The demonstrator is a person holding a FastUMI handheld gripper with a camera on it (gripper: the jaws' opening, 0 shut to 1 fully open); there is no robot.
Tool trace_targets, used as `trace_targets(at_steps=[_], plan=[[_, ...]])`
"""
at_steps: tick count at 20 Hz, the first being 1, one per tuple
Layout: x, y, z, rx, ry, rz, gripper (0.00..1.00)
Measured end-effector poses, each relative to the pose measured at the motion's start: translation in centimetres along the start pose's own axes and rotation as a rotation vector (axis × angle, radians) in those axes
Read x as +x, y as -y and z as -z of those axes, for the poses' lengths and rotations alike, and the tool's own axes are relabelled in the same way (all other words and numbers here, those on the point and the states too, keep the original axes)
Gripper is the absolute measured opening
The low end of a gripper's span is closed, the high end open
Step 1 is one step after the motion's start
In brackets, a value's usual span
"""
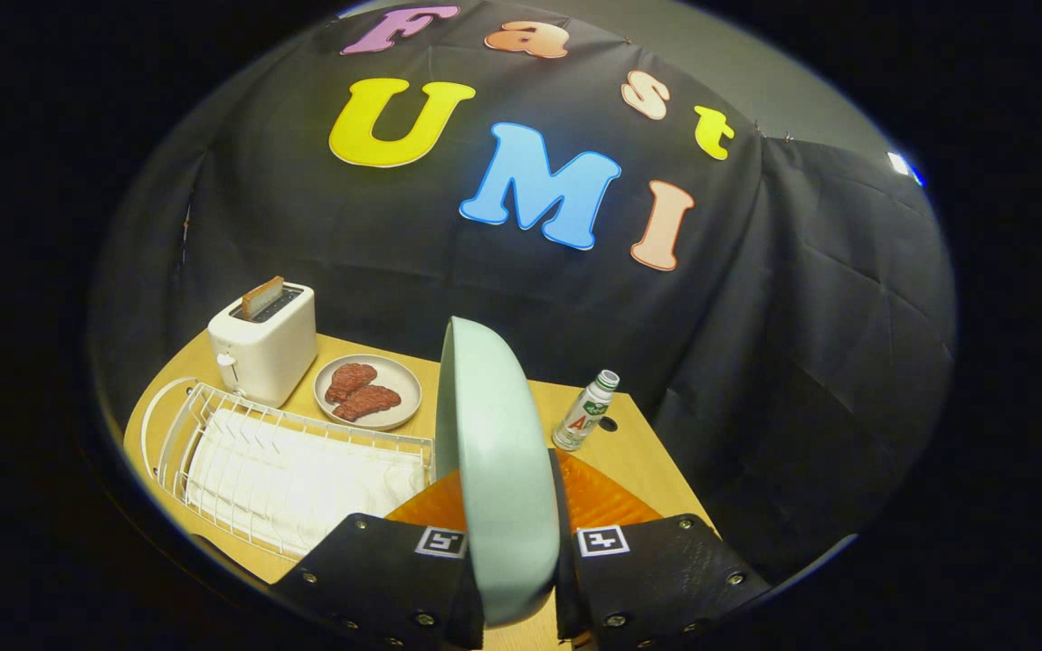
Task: Take the plate from the dish rack, then take the spoon from the basket and place it into the plate.
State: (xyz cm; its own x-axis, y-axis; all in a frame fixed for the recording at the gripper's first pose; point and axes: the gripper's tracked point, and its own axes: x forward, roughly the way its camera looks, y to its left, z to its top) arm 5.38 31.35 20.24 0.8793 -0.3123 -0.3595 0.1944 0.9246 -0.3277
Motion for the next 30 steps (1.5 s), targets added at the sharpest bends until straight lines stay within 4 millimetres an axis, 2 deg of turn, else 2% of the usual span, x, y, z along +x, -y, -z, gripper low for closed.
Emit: trace_targets(at_steps=[4, 7, 10, 13, 17, 20, 23, 30], plan=[[-2.5, 3.3, 2.1, 0.007, -0.014, 0.038, 0.29], [-4.2, 4.3, 4.8, 0.018, -0.047, 0.042, 0.29], [-5.5, 5.0, 8.2, 0.036, -0.093, 0.049, 0.29], [-5.6, 5.1, 11.9, 0.032, -0.146, 0.036, 0.29], [-5.8, 5.3, 15.6, 0.032, -0.198, 0.009, 0.29], [-6.2, 4.4, 18.2, 0.062, -0.241, -0.046, 0.29], [-6.4, 2.6, 20.4, 0.087, -0.286, -0.116, 0.29], [-7.3, -2.6, 22.5, 0.167, -0.338, -0.296, 0.29]])
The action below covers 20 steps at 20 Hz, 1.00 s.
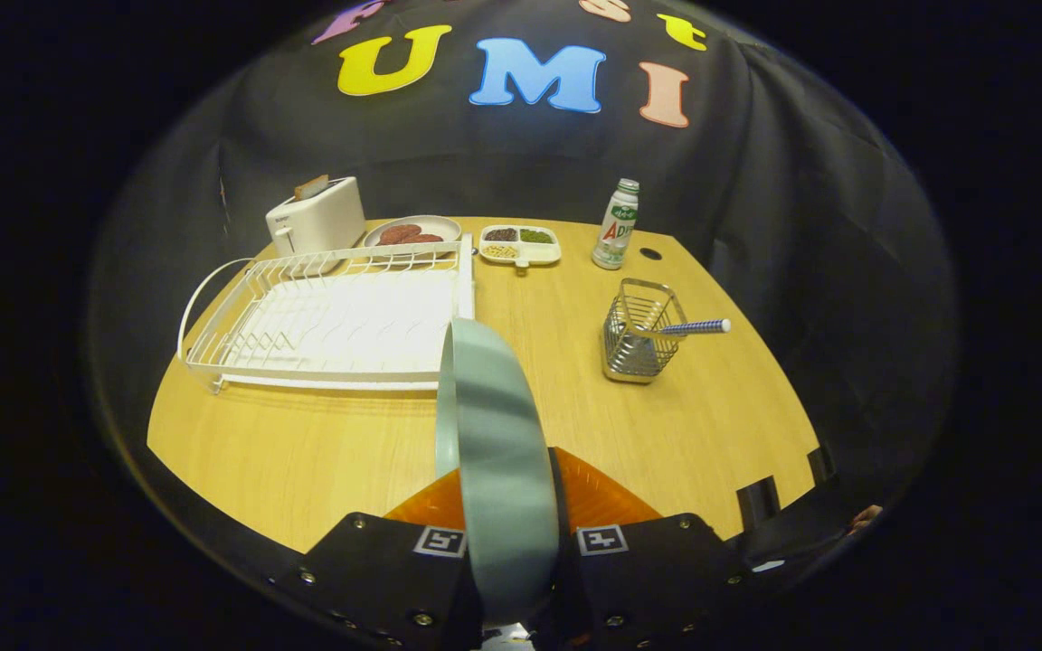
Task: Take the plate from the dish rack, then take the spoon from the basket and place it into the plate.
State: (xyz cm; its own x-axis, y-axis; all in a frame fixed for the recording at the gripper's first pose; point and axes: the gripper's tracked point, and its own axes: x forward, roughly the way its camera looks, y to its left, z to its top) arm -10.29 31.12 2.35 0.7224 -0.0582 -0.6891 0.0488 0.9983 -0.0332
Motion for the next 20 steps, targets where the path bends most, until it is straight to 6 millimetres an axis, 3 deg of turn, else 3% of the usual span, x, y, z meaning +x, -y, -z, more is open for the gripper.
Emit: trace_targets(at_steps=[5, 10, 15, 18, 20], plan=[[0.9, -1.4, 1.7, 0.014, -0.036, -0.053, 0.29], [1.3, -2.7, 1.6, 0.006, -0.011, -0.132, 0.29], [2.8, -3.3, 3.2, 0.147, -0.058, -0.235, 0.34], [3.9, -2.7, 4.3, 0.226, -0.092, -0.247, 0.34], [4.3, -2.3, 4.6, 0.261, -0.1, -0.252, 0.42]])
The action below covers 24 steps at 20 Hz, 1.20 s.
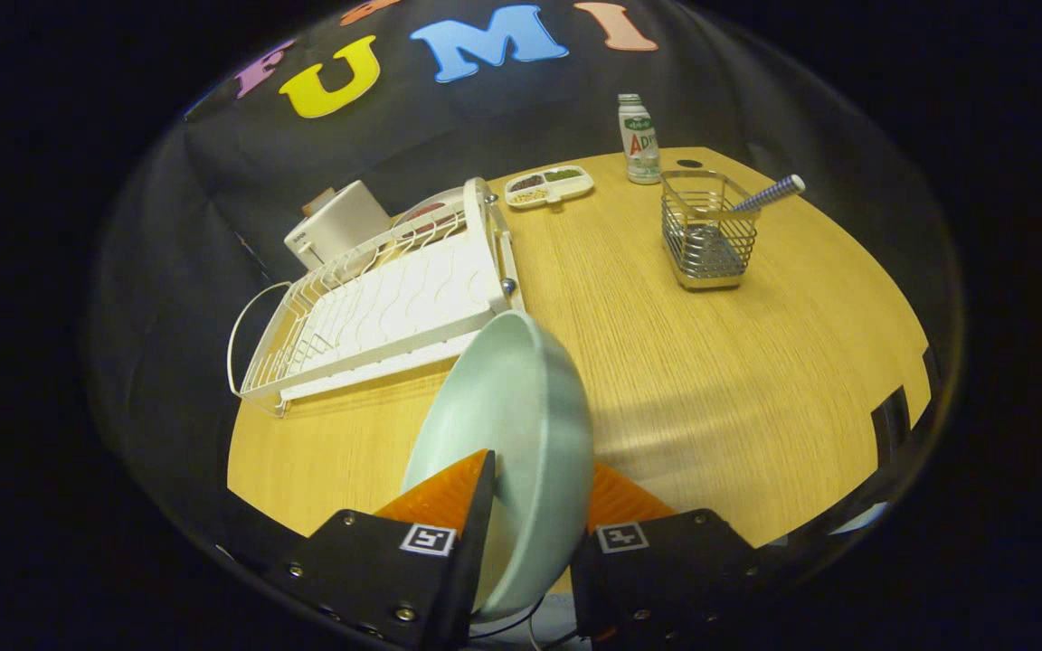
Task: Take the plate from the dish rack, then take the spoon from the basket and place it into the plate.
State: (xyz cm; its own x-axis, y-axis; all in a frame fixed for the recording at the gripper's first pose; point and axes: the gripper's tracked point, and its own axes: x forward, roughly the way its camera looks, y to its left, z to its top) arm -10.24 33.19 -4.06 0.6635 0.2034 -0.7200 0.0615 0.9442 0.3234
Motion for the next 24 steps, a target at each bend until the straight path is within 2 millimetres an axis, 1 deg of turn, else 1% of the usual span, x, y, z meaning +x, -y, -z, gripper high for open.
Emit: trace_targets(at_steps=[2, 3, 4, 5, 8, 10, 12, 15, 17, 19, 22, 24], plan=[[0.2, 0.3, 0.3, 0.017, -0.002, -0.001, 0.45], [0.3, 0.9, 0.4, 0.011, -0.005, 0.019, 0.47], [0.5, 1.3, 0.5, 0.006, -0.003, 0.033, 0.5], [0.2, 1.4, 0.4, 0.007, 0.006, 0.039, 0.56], [-0.2, 2.6, 0.3, 0.007, 0.026, 0.093, 0.58], [-0.7, 3.8, 0.5, -0.003, 0.031, 0.149, 0.66], [-1.1, 4.1, 0.7, -0.003, 0.036, 0.162, 0.67], [-1.6, 4.3, 0.0, 0.008, 0.073, 0.166, 0.67], [-2.1, 4.2, -1.3, 0.019, 0.121, 0.17, 0.66], [-2.9, 4.4, -3.5, 0.035, 0.194, 0.177, 0.66], [-3.9, 4.9, -7.6, 0.075, 0.303, 0.17, 0.66], [-4.1, 6.3, -10.2, 0.117, 0.369, 0.191, 0.66]])
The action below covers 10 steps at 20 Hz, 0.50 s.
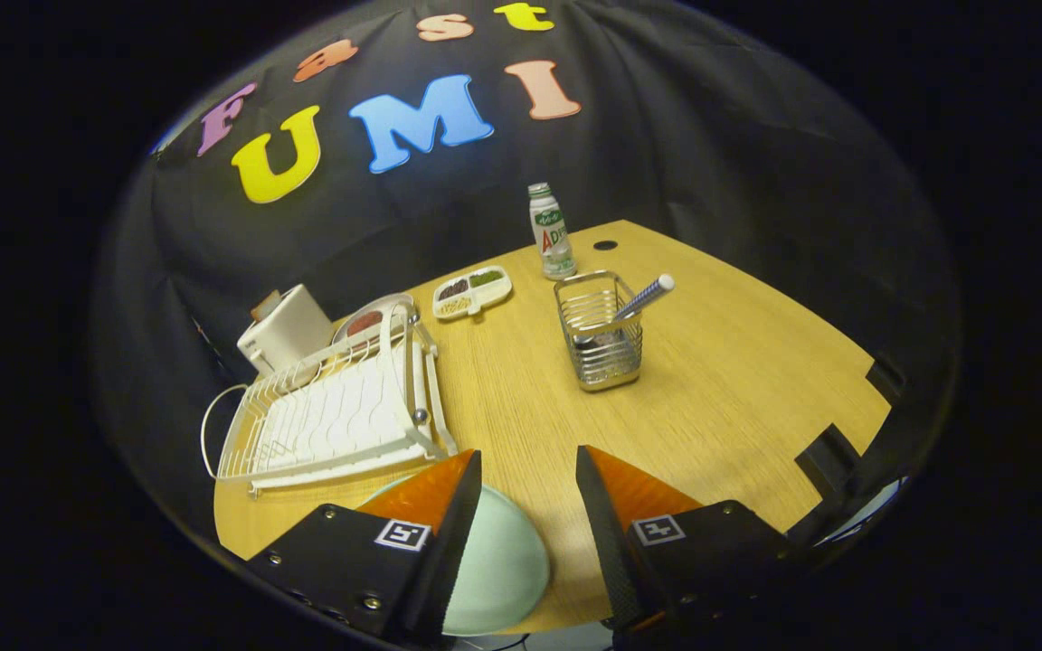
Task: Take the plate from the dish rack, then take the spoon from the basket and place it into the plate.
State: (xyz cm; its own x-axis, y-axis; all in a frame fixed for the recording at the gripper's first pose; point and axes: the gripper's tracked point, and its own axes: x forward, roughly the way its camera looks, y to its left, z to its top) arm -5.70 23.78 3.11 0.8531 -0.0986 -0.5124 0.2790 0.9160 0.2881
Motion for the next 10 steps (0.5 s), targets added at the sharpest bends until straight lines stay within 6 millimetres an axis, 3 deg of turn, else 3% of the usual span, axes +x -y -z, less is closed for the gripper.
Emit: trace_targets(at_steps=[6, 10], plan=[[3.4, 5.4, -5.1, 0.155, 0.113, 0.133, 0.66], [5.8, 8.1, -7.1, 0.186, 0.164, 0.173, 0.66]])
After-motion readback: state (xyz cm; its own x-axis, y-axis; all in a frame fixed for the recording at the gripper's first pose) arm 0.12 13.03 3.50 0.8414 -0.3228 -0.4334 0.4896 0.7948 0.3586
